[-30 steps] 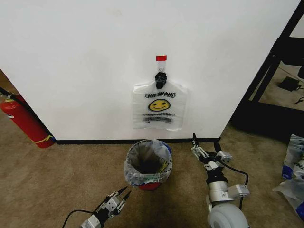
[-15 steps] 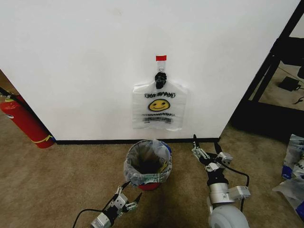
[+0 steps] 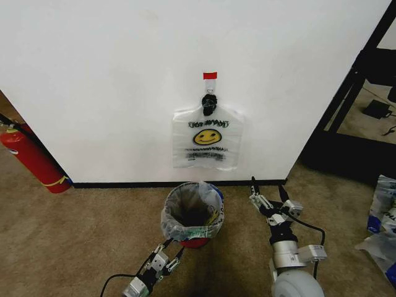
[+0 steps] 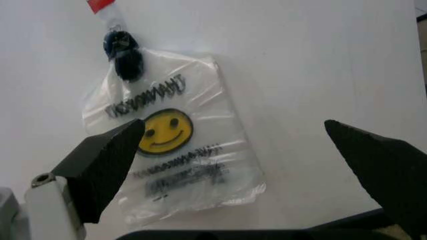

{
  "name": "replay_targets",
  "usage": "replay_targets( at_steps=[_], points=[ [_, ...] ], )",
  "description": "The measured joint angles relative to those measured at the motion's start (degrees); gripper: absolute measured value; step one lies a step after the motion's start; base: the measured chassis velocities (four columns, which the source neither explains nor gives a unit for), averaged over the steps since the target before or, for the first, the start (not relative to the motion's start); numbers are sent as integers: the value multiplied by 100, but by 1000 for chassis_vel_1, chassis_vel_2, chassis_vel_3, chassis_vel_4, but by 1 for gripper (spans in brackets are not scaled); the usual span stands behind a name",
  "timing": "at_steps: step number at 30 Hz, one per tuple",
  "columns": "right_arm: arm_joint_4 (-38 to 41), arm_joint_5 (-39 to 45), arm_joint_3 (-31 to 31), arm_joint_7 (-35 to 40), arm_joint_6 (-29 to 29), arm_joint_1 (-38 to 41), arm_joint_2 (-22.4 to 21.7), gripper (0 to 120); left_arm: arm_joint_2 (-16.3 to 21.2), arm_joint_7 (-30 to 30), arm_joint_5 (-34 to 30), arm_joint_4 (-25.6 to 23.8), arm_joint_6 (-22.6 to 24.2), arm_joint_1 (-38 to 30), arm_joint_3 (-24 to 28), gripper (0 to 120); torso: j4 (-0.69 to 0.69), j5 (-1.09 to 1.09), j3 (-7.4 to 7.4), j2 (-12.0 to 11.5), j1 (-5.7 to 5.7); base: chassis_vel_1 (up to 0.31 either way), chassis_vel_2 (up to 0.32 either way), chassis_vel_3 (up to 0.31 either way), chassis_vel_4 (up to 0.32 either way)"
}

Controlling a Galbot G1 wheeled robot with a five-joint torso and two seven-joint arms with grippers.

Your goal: Pick up the garbage bag from the wall and place it over the trash bin.

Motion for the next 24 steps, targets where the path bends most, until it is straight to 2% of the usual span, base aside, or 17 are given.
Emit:
replay_targets(
  at_steps=[6,8,10,18,24],
  points=[
    [29,0,2,3,5,-35,-16,100,-38,-36,30,104,-23,-30,-13,8,0,0,0,0,0,0,0,0,0],
    [31,0,3,3,5,-36,-20,100,-41,-36,31,109,-25,-32,-14,7,0,0,0,0,0,0,0,0,0],
    [32,0,5,5,6,-35,-24,100,-58,-33,34,140,-63,-46,-17,0,0,0,0,0,0,0,0,0,0],
    [-24,0,-26,18,11,12,-35,100,-260,177,78,493,-356,-174,-48,0,0,0,0,0,0,0,0,0,0],
    [-24,2,-14,51,17,-24,-87,100,-394,219,211,786,-367,-268,-40,0,0,0,0,0,0,0,0,0,0]
  ],
)
